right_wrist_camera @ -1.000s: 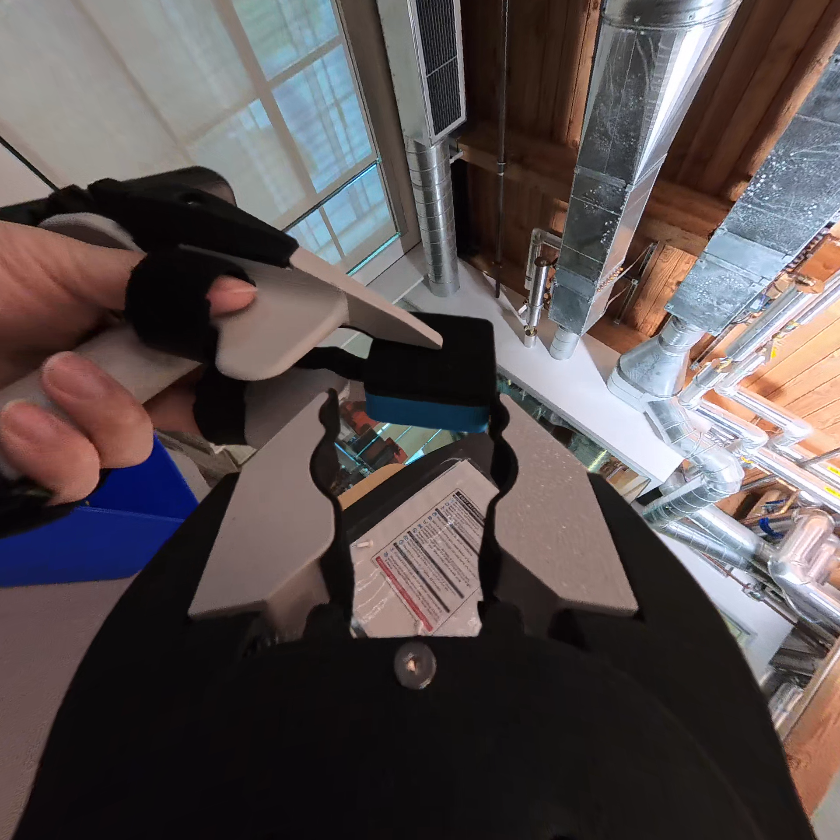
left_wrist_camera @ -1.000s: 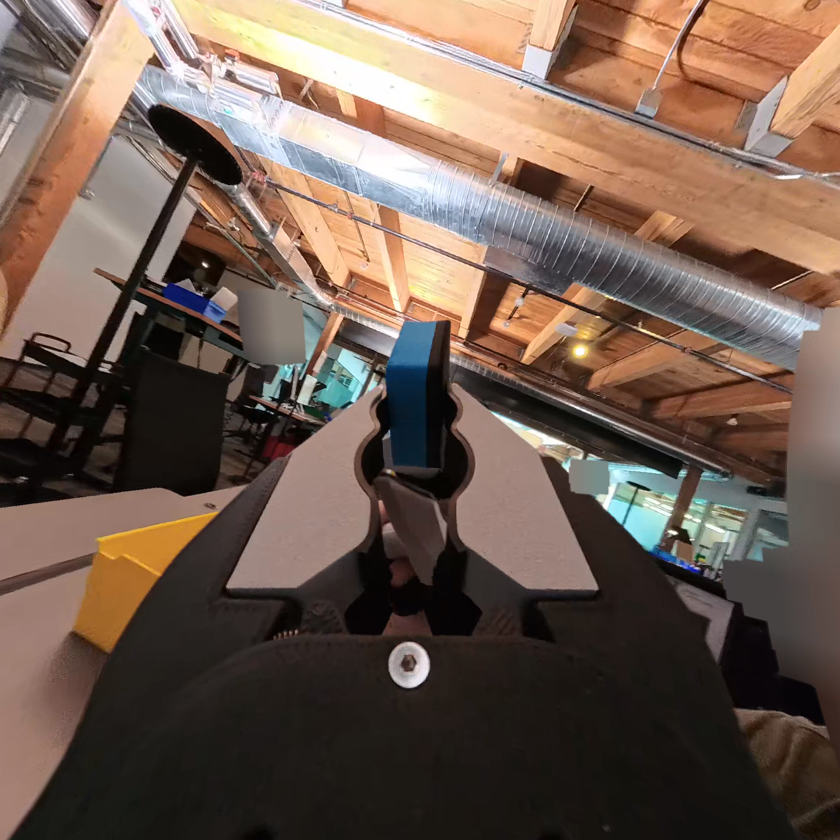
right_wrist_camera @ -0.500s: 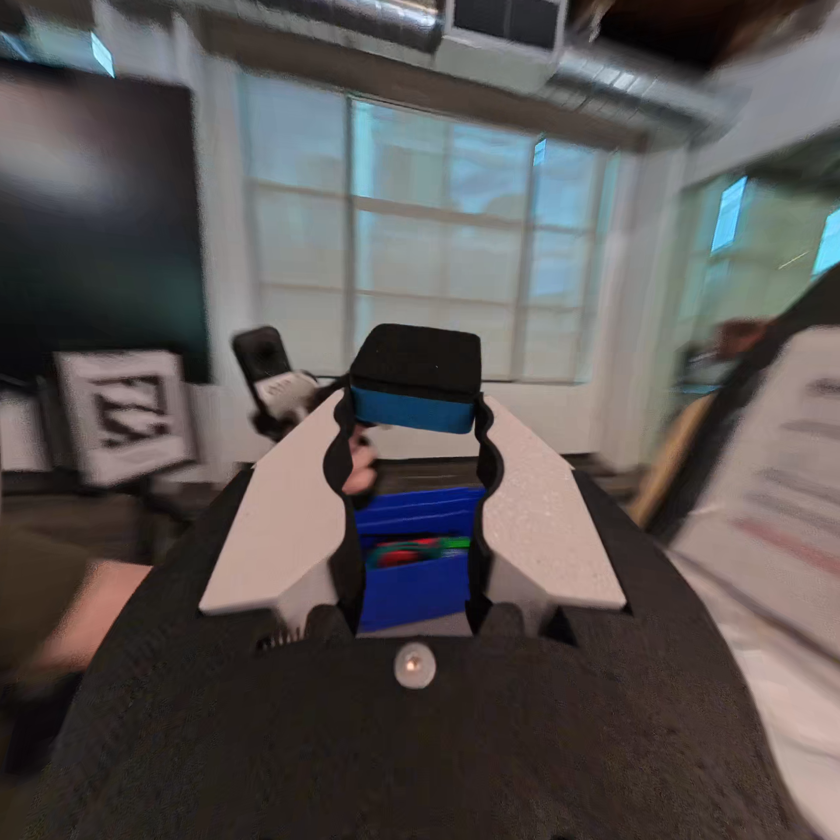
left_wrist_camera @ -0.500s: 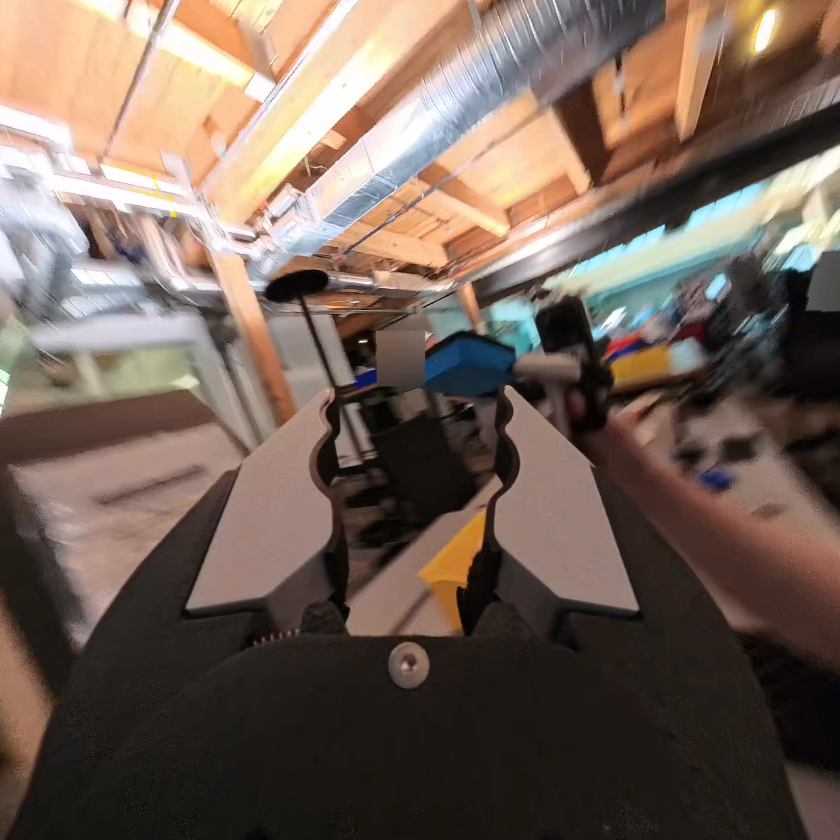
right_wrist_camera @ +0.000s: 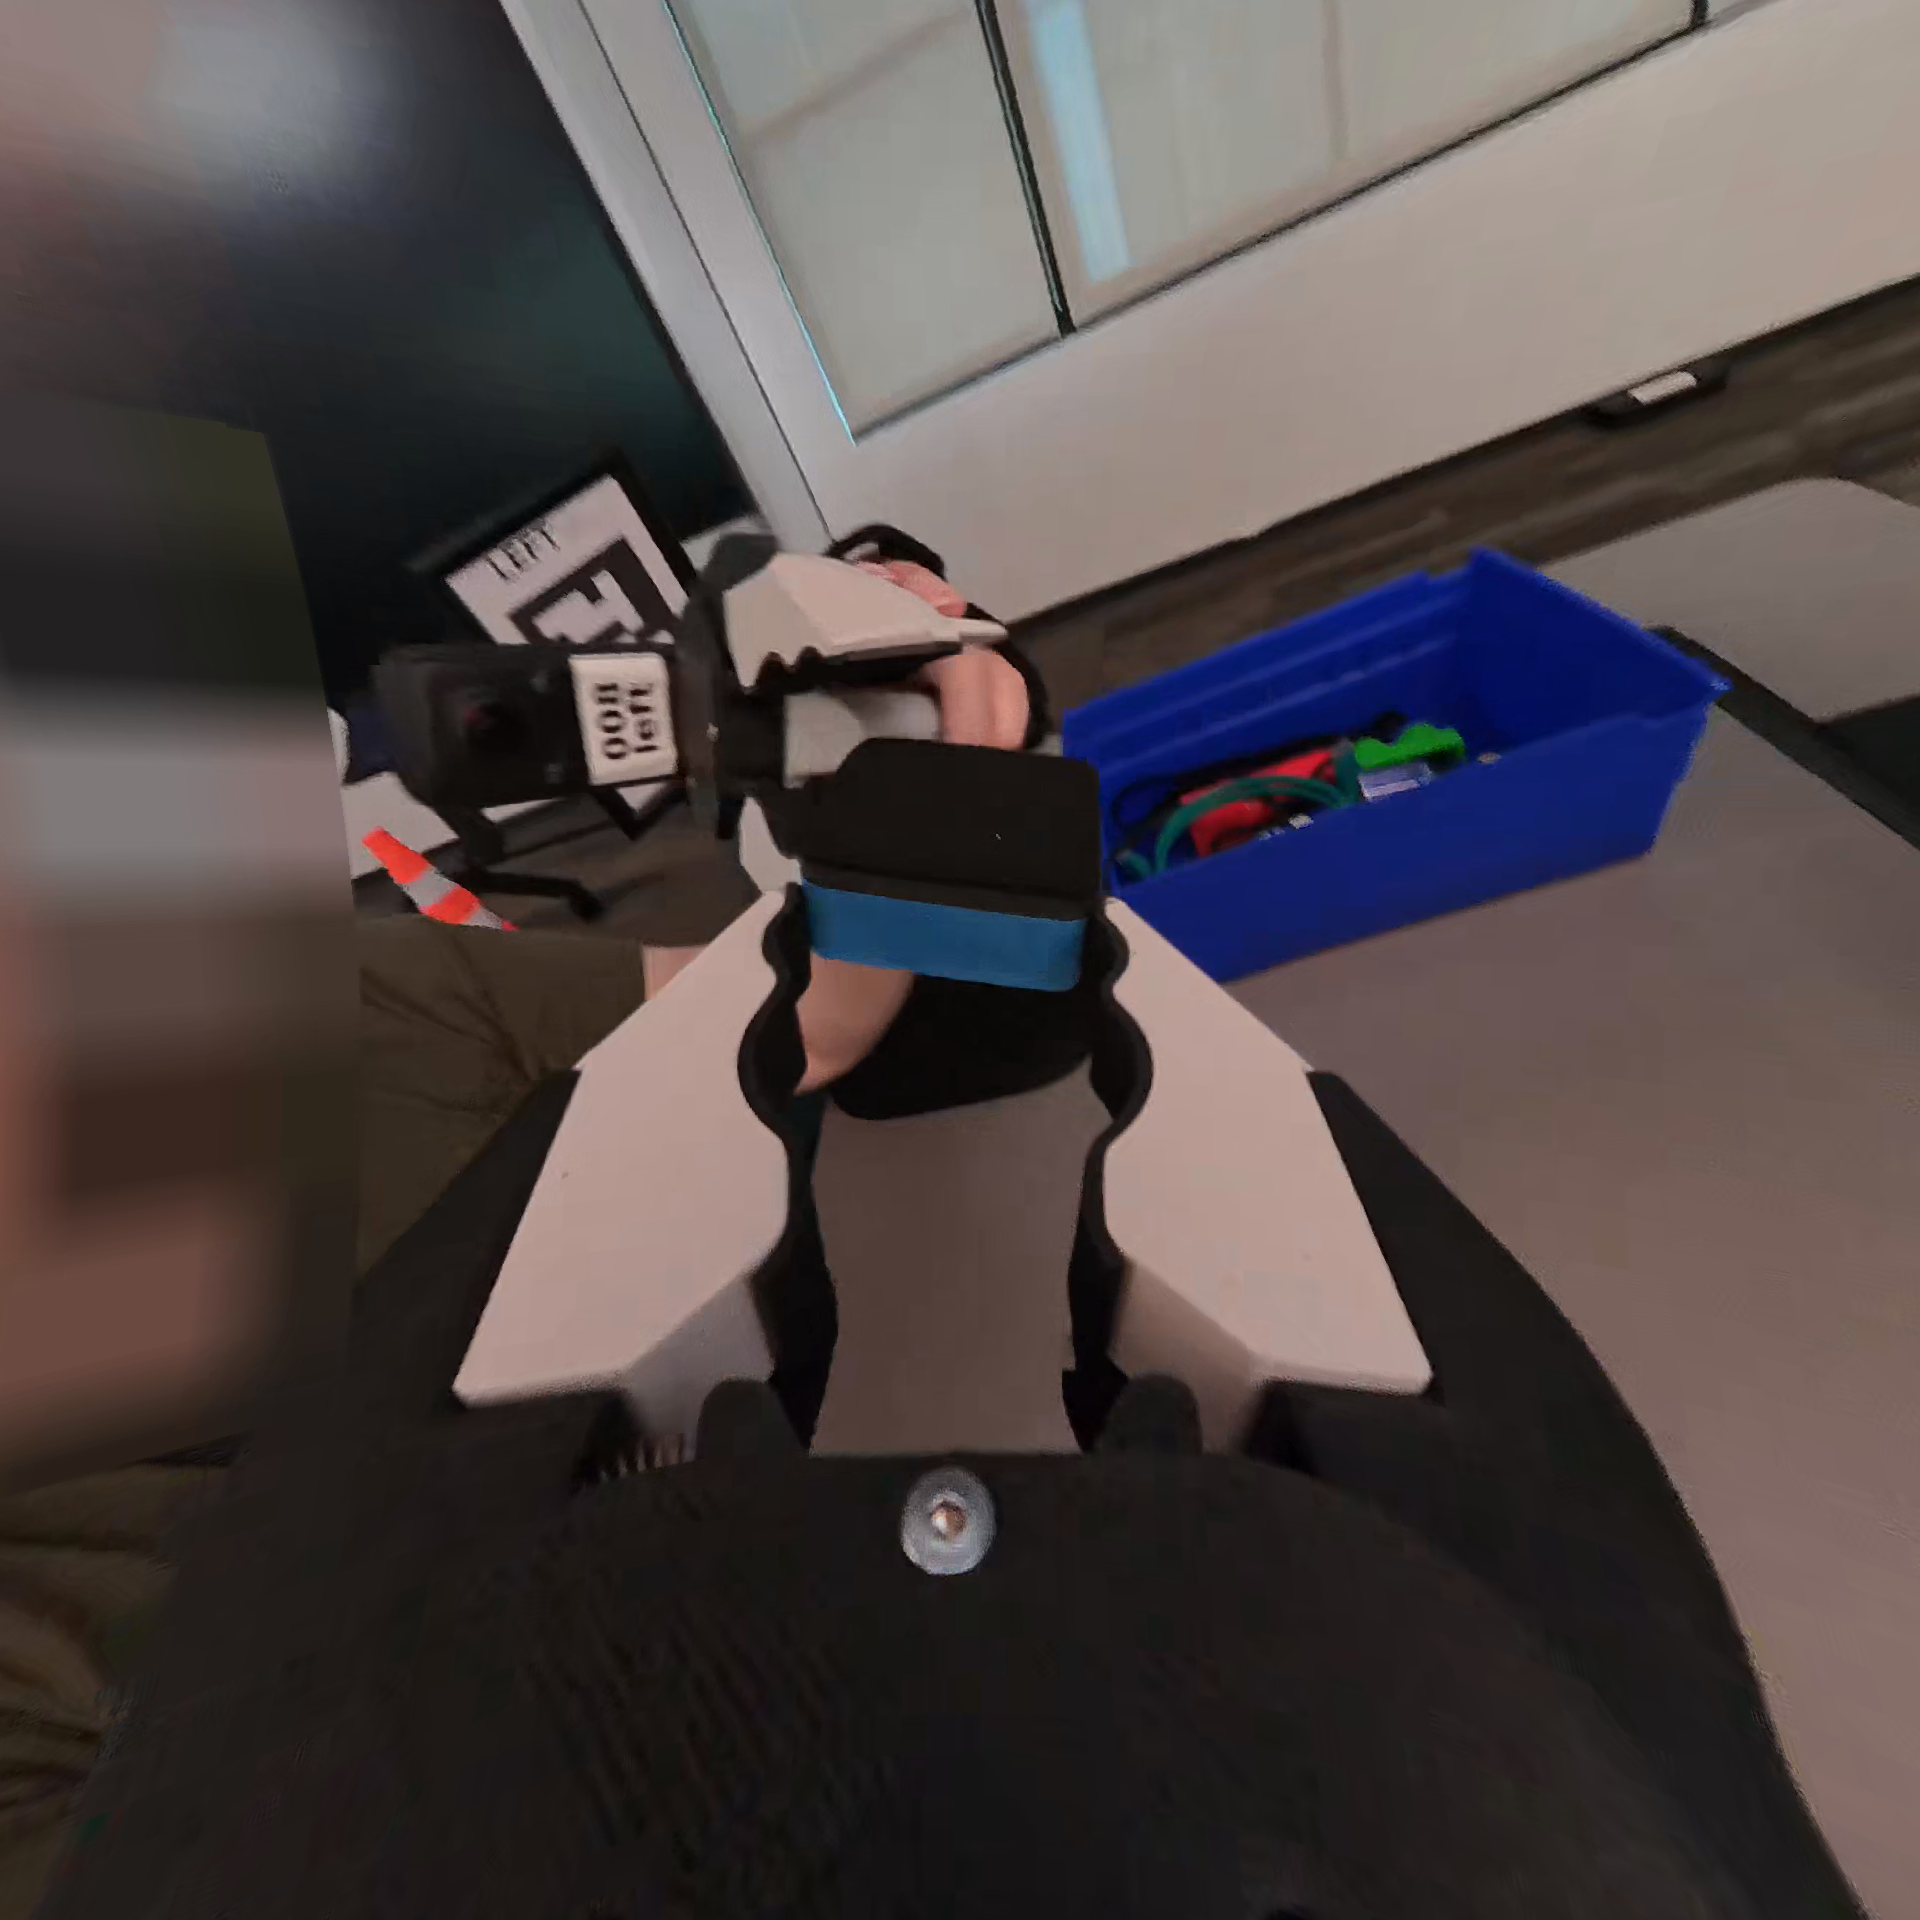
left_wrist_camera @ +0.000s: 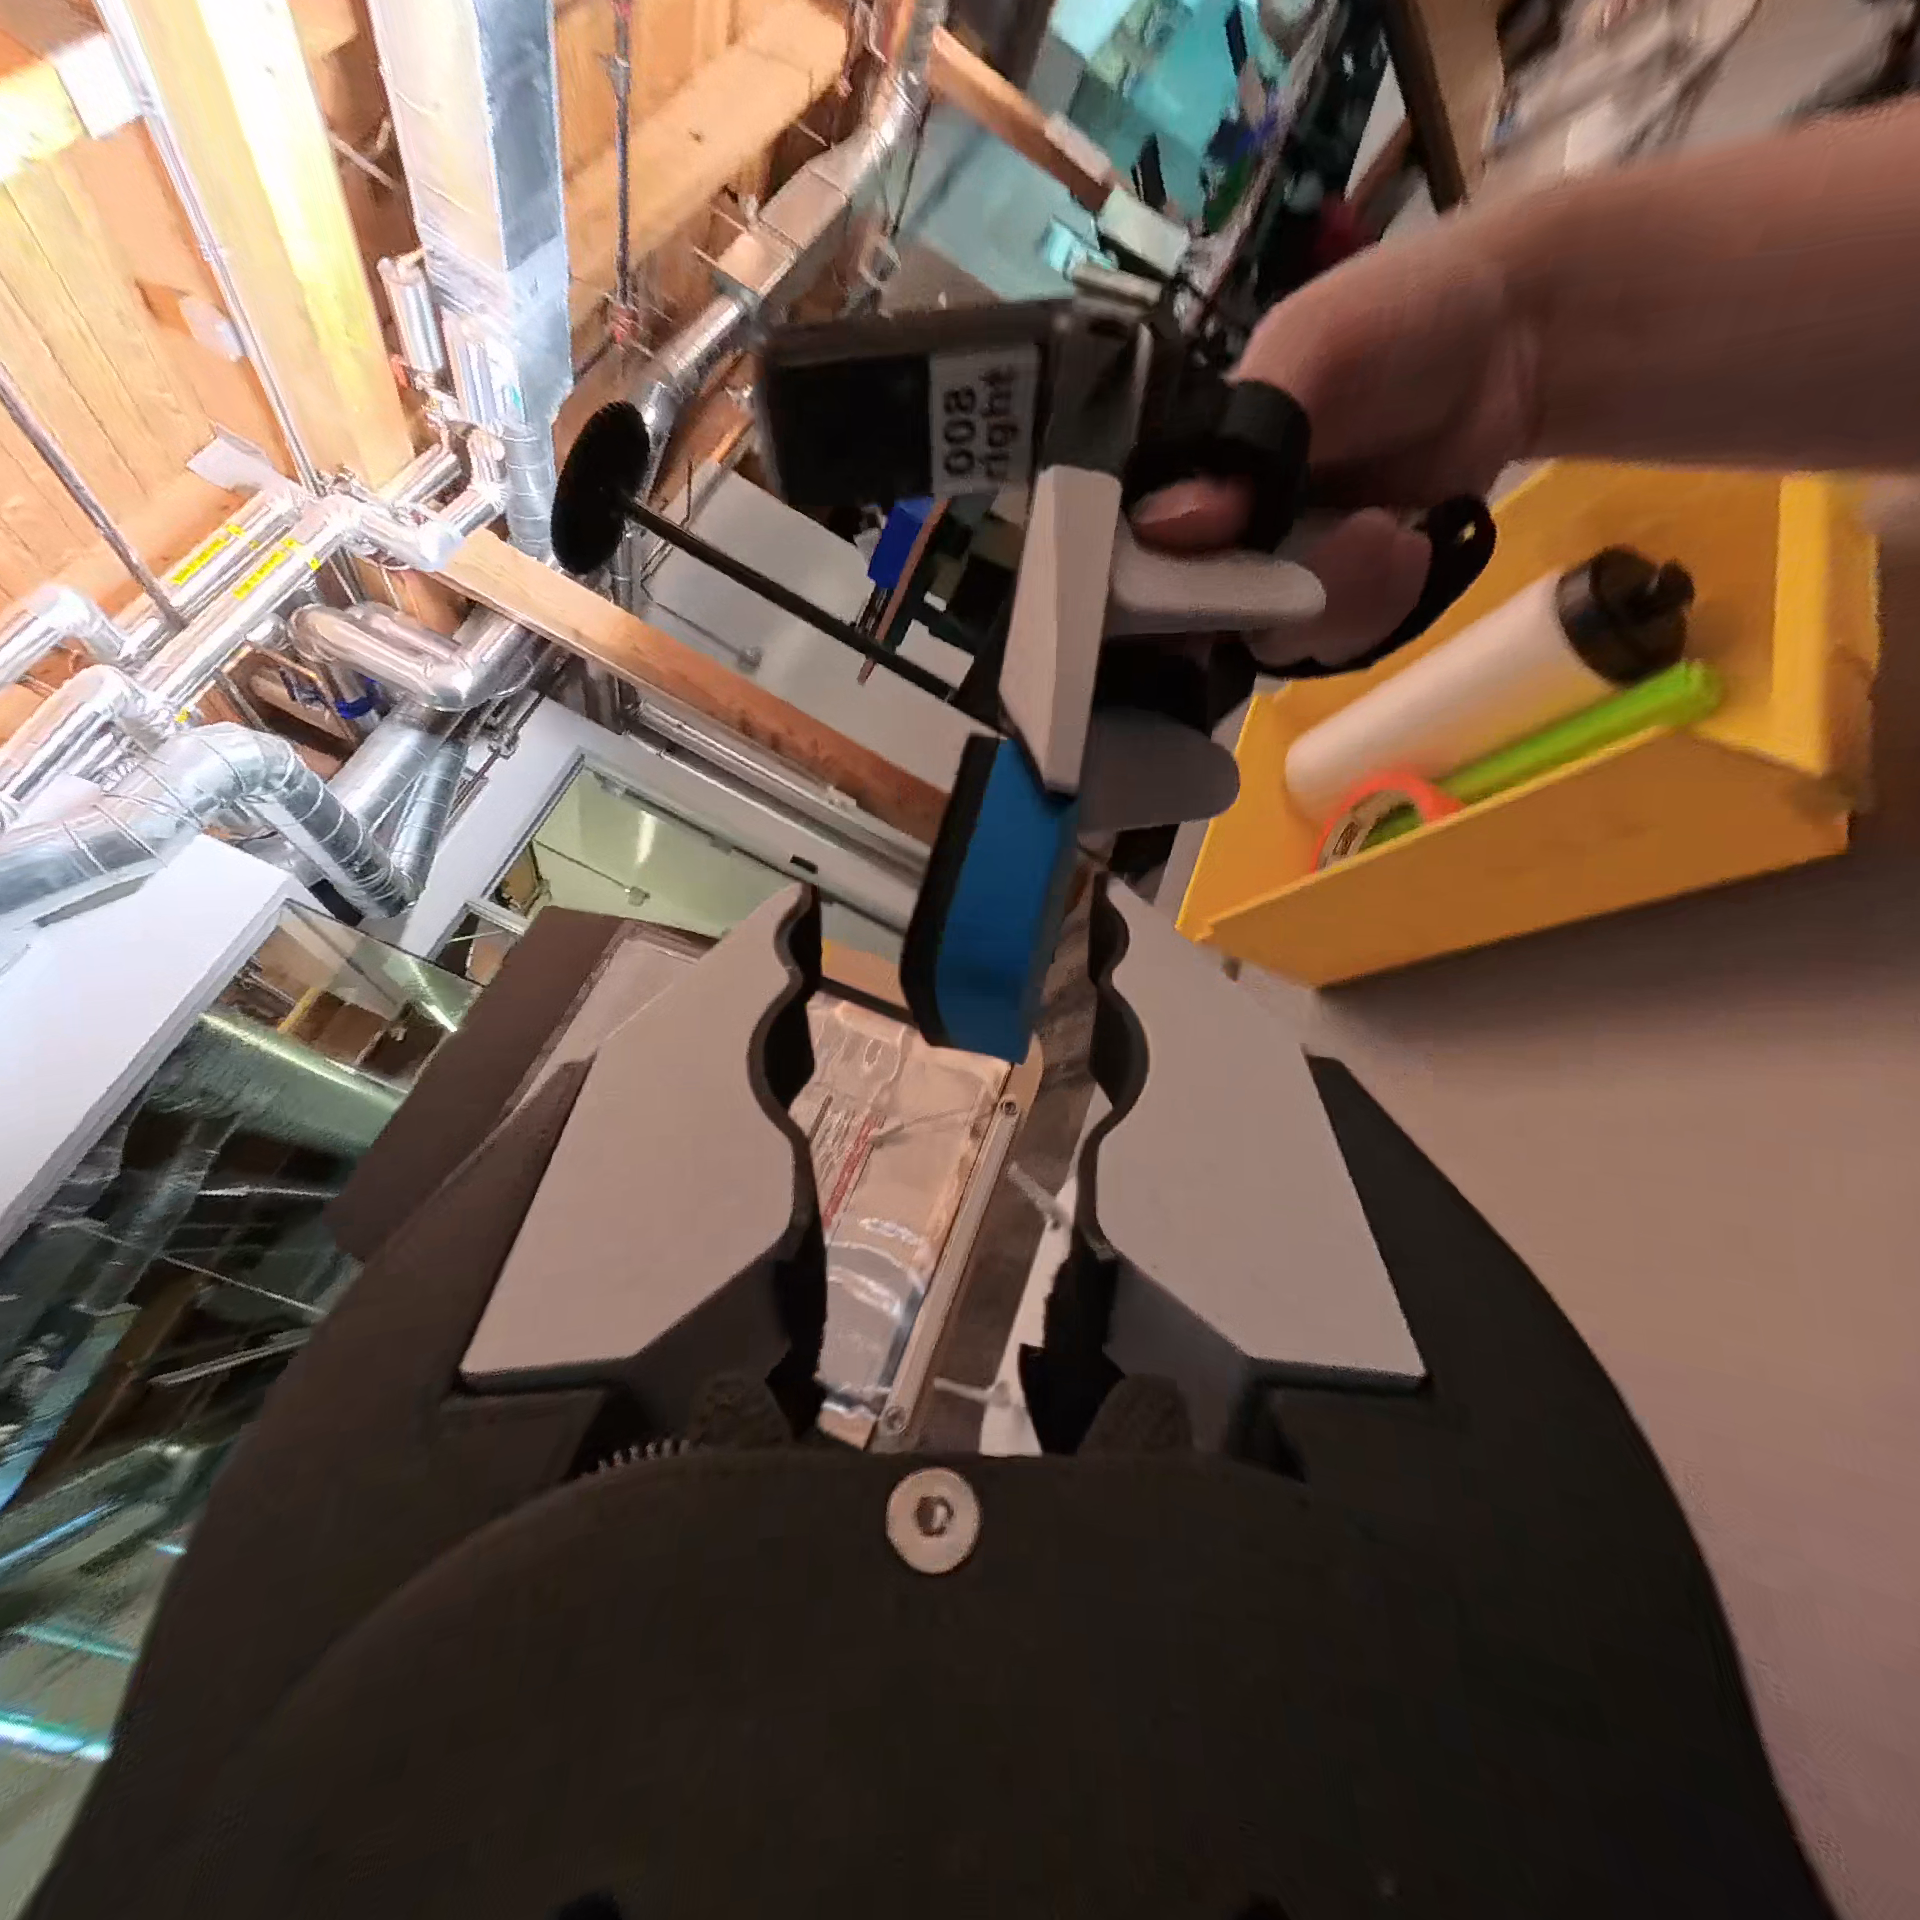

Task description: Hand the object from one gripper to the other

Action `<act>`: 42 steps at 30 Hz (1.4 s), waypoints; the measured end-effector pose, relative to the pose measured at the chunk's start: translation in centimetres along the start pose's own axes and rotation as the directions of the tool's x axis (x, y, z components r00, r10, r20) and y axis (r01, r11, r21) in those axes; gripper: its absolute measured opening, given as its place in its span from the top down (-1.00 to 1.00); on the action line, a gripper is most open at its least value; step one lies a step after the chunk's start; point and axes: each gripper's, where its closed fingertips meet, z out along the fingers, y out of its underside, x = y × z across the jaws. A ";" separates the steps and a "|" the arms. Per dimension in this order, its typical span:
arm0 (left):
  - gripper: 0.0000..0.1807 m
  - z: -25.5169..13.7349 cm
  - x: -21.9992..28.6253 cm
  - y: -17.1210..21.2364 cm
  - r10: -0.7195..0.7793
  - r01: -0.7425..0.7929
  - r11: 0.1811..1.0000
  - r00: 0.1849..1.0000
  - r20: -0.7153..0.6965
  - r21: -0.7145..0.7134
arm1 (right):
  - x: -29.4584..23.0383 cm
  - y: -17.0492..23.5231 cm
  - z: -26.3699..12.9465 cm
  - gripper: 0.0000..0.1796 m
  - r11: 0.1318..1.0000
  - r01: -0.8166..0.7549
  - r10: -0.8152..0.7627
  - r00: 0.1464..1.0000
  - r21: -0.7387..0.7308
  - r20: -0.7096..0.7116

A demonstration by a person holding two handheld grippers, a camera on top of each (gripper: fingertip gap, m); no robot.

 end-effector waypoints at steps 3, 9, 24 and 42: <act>0.75 0.2 1.3 1.2 0.105 -0.107 0.992 0.994 -0.044 -0.059 | 0.9 0.7 0.7 0.41 0.999 0.018 -0.021 0.997 -0.045 -0.075; 0.78 -0.3 -1.9 1.3 -0.010 0.014 0.999 0.996 0.087 -0.045 | 1.6 -3.0 -0.5 -0.04 0.867 0.498 -0.461 0.804 0.003 -0.375; 0.78 -1.0 -5.7 -0.7 -0.913 0.966 0.175 0.231 -0.335 0.189 | -1.7 -5.9 2.1 0.16 0.036 0.832 -0.721 -0.361 -0.553 -0.591; 0.39 -4.3 -8.6 3.2 -0.885 0.883 0.458 0.464 -0.046 0.101 | 17.3 7.7 -21.4 0.41 0.869 -0.155 -0.407 0.316 -0.470 -0.857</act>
